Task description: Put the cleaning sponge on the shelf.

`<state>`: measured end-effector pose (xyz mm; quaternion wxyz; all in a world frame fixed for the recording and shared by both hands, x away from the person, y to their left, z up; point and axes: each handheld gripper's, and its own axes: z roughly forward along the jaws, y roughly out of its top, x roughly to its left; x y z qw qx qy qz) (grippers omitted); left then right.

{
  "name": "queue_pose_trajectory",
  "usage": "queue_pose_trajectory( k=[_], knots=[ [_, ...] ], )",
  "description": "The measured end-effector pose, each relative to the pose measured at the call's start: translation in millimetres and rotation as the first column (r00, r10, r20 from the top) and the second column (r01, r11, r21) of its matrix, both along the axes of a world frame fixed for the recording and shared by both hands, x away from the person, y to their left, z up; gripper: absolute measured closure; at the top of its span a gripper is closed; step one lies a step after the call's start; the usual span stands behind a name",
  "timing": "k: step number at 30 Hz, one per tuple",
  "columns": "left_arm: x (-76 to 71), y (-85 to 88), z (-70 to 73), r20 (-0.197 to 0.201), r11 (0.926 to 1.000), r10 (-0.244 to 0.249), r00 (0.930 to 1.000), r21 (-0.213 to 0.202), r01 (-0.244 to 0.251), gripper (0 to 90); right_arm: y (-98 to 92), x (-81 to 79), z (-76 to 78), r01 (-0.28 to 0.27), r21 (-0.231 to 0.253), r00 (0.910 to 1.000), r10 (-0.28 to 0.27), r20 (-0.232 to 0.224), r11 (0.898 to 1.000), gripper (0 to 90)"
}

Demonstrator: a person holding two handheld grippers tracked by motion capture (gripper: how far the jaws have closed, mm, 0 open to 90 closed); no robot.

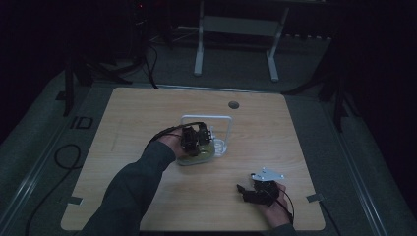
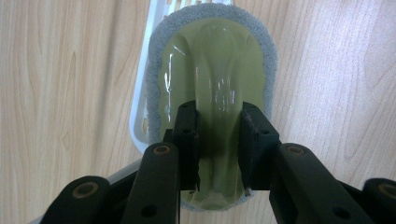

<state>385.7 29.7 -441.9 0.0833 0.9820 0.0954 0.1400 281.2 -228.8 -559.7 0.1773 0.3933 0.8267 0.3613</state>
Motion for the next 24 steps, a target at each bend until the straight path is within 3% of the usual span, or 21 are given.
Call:
queue_pose_trajectory(
  k=[7, 9, 24],
  knots=[
    [1.7, -5.8, 5.4, 0.002, 0.9993, -0.033, 0.9994, 0.019, 0.033, 71.3, 0.0, 0.0, 0.0, 0.000, 0.000, 1.0000, 0.000, -0.001, 1.000, 27.1],
    [2.8, -5.8, 6.7, -0.004, 0.9987, -0.051, 0.9987, 0.002, 0.051, 71.2, 0.0, 0.0, 0.0, 0.000, 0.000, 1.0000, 0.000, 0.000, 1.000, 27.1],
    [11.1, -11.7, 13.6, 0.006, 0.9951, -0.098, 0.9952, 0.018, 0.098, 71.3, 0.0, 0.1, -0.1, 0.000, -0.001, 1.0000, 0.000, 0.001, 1.000, 27.1]
  ],
)
